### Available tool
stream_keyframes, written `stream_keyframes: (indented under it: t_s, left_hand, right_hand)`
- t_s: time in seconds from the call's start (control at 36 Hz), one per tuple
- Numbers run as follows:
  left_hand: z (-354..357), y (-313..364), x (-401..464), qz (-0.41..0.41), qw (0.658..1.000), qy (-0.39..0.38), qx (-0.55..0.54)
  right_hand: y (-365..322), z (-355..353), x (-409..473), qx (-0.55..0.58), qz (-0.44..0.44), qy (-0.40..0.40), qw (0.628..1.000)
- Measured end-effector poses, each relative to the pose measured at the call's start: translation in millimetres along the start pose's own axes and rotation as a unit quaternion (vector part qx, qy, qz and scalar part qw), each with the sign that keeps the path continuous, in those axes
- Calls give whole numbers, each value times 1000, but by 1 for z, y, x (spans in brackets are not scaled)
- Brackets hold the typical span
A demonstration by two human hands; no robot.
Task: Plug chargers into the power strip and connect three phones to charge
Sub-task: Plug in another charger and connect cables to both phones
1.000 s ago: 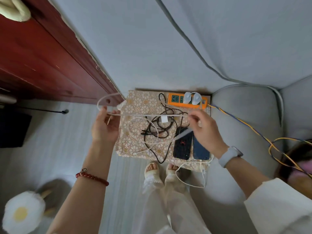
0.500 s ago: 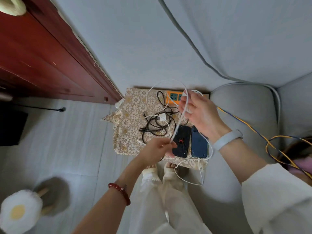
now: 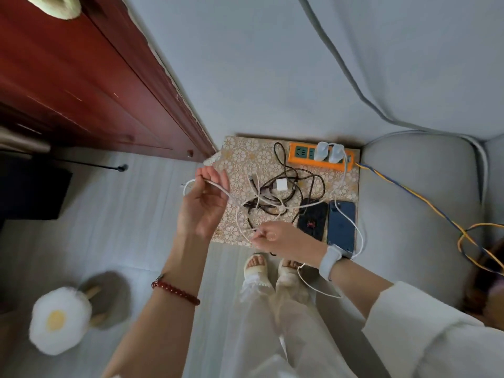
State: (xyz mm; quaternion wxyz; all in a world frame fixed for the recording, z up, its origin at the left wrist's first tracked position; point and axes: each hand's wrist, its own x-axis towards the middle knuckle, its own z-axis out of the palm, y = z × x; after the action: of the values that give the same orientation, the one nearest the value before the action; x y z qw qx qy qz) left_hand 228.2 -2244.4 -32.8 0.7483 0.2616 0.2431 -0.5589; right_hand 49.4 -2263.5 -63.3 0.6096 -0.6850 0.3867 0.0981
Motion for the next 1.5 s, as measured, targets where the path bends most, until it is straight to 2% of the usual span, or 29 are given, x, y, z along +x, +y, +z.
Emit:
stream_keyframes:
  t_s: [0.06,0.11,0.14,0.19,0.28,0.36,0.39,0.44,0.47,0.53,0.58,0.67,0.69,0.75,0.86,0.92,0.97,1.03,1.11,1.17,1.19,1.25,1.28,1.31,1.36,1.42,1.5]
  left_hand:
    - [-9,15,0,30,999,16,-21]
    - [-18,29,-1,53,997,60,-20]
    - [-24,35,-1,58,994,90,-11]
    - [-36,42,-1,51,987,149,38]
    - [-58,44,-1,-16,946,241,214]
    - [-65,38,-7,-128,841,318,419]
    - [-64,37,-10,-136,803,341,470]
    - [-64,35,-12,-88,735,359,569]
    - [-62,33,-13,-65,707,348,612]
    - [-54,26,-13,-47,687,289,665]
    - [-43,17,-12,-75,666,213,711]
    - [-33,8,-9,-157,609,101,771]
    - [-32,6,-7,-183,607,70,770]
    - [-33,0,-2,-224,641,25,733]
    - [-30,-14,2,-264,807,12,529]
    - [-30,-16,4,-239,852,1,466]
    - [-30,-16,3,-209,863,-16,460]
    - [-32,-15,1,-197,854,-31,480]
    - [-36,-11,-2,-176,840,-45,512]
    - [-36,-7,-7,-169,827,-53,533]
    - [-37,-5,-10,-176,819,-64,543]
    - [-40,0,-17,-208,789,-99,569]
    - [-42,1,-20,-224,762,-117,596]
    - [-44,3,-24,-233,723,-132,636]
    - [-48,6,-29,-238,635,-152,719]
    - [-54,7,-31,-250,566,-153,770]
    - [-69,12,-30,-265,498,-117,818]
  right_hand:
    - [3,-8,0,-91,-5,138,986]
    - [11,-23,0,-148,5,296,944]
    - [14,-32,0,-148,21,345,927]
    - [16,-47,1,-117,62,378,916]
    - [10,-57,2,-88,44,375,922]
    - [-12,-52,-3,-86,-64,343,933]
    - [-18,-48,-5,-85,-95,318,939]
    - [-29,-39,-8,-75,-147,265,950]
    - [-33,-36,-10,-67,-166,240,954]
    - [-37,-29,-12,-44,-172,189,966]
    - [-39,-22,-12,-20,-156,141,977]
    - [-38,-12,-15,-11,-141,84,986]
    - [-38,-9,-18,-16,-135,68,988]
    - [-37,-4,-21,-29,-135,53,989]
    - [-31,3,-24,-57,-122,32,990]
    - [-26,6,-25,-56,-110,22,992]
    - [-20,7,-25,-36,-89,22,995]
    - [-17,5,-25,-3,-56,29,998]
    - [-14,2,-23,120,2,73,990]
    - [-11,-2,-18,256,67,114,958]
    - [-11,-5,-14,341,99,117,928]
    - [-12,-12,-8,524,122,100,837]
    - [-12,-16,-7,603,119,97,783]
    - [-13,-21,-5,660,112,101,736]
    - [-13,-30,-2,711,106,139,681]
    - [-9,-39,1,709,106,196,669]
    - [3,-54,3,636,102,307,701]
